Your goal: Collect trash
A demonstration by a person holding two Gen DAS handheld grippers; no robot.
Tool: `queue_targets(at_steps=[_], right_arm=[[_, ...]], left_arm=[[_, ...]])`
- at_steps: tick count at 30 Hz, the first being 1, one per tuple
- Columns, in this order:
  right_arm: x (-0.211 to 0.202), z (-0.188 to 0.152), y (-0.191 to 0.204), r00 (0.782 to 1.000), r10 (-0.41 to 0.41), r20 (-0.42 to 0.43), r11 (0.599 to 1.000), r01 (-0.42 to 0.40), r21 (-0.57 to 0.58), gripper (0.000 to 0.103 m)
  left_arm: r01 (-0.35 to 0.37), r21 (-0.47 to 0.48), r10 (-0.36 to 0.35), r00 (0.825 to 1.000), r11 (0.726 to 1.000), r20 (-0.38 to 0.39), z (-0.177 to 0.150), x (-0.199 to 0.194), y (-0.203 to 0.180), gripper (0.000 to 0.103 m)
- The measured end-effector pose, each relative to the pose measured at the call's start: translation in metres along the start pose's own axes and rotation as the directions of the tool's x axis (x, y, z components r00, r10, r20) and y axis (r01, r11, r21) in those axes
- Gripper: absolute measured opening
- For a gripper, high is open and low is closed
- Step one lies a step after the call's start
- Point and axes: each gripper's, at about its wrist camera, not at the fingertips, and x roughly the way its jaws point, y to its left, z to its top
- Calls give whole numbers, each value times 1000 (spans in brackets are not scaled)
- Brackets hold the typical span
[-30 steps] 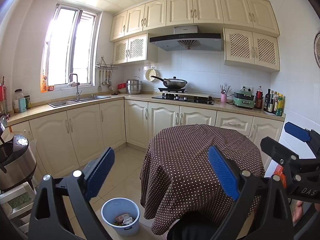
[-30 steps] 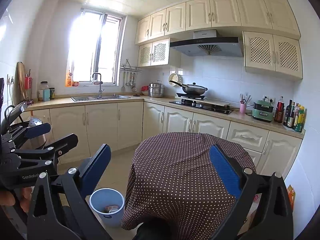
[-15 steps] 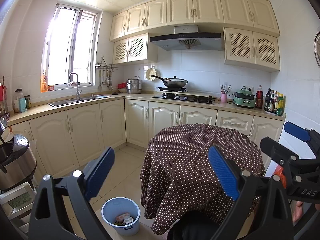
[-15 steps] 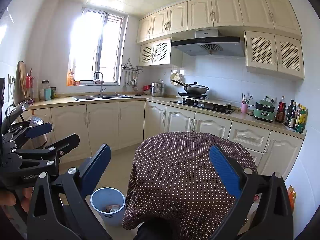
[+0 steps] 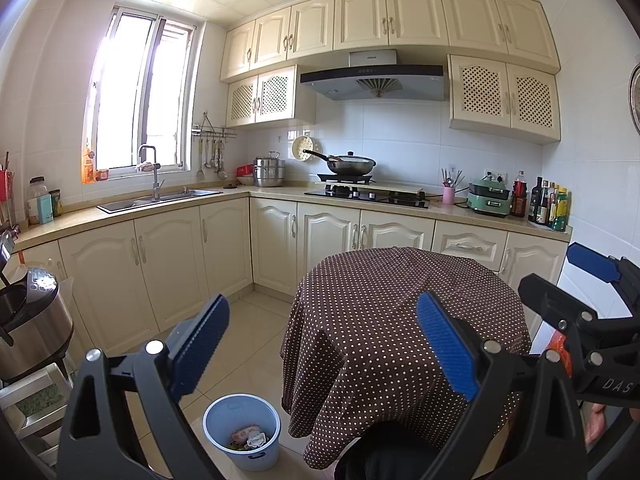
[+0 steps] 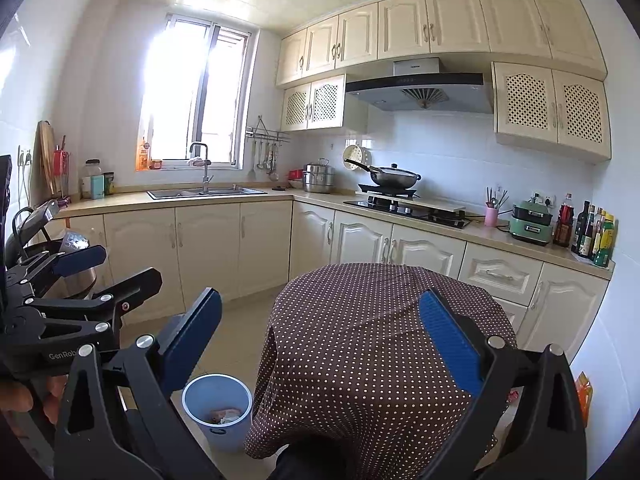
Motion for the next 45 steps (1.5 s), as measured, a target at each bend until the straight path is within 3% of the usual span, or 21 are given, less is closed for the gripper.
queue_targets(at_steps=[33, 45], right_arm=[[5, -5, -2, 1000, 12, -13, 1000, -12, 8, 96], [32, -7, -5, 999, 32, -42, 999, -32, 20, 96]], left_arm=[[1, 6, -1, 1000, 1000, -15, -2, 6, 2, 93], [-13, 2, 13, 998, 1000, -54, -4, 27, 6, 93]])
